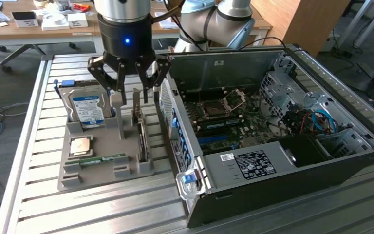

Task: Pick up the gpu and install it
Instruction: 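Pick up the gpu and move the gpu toward the slot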

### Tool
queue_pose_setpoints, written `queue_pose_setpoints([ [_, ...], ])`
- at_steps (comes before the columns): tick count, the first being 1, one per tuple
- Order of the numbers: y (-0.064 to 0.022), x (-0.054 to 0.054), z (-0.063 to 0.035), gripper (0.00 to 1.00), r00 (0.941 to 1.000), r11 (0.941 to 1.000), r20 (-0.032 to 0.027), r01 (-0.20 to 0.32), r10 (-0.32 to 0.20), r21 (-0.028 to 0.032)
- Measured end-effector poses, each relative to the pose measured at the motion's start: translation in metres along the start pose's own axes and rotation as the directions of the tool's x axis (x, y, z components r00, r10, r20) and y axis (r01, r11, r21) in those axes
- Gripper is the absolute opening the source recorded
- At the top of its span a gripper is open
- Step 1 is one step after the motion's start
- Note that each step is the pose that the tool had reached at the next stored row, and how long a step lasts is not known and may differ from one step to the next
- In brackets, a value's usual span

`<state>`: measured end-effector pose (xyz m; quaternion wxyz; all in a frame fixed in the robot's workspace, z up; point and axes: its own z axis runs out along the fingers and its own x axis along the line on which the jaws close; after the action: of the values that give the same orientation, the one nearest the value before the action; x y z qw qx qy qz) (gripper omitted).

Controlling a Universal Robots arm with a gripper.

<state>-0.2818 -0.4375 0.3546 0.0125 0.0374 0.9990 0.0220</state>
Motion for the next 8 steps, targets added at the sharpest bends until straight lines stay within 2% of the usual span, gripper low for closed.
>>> queue_pose_setpoints([
  [8,-0.0002,0.0001,0.0044,0.47,1.0,1.0,0.0,0.0,0.0,0.0],
])
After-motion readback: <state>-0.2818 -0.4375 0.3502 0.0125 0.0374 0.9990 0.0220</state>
